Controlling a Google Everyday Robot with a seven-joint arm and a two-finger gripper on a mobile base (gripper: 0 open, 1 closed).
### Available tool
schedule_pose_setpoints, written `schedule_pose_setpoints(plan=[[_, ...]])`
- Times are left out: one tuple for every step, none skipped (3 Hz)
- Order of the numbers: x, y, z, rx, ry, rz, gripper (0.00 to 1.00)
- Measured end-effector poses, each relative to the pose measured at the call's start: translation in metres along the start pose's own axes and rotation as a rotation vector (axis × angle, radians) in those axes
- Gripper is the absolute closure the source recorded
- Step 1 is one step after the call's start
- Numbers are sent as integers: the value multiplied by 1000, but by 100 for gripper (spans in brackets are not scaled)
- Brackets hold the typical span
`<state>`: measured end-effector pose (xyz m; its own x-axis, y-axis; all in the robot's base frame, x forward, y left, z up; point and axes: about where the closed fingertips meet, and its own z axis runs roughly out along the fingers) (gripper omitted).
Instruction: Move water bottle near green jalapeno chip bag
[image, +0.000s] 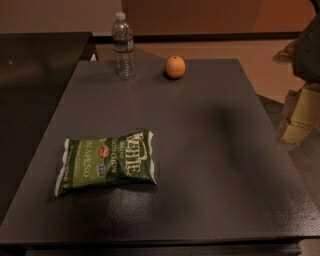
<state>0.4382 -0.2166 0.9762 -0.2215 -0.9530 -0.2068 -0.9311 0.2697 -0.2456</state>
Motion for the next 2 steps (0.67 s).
schedule_pose_setpoints(plan=[[-2,-1,0,3,-3,3,0],[-15,-19,8,13,-38,27,0]])
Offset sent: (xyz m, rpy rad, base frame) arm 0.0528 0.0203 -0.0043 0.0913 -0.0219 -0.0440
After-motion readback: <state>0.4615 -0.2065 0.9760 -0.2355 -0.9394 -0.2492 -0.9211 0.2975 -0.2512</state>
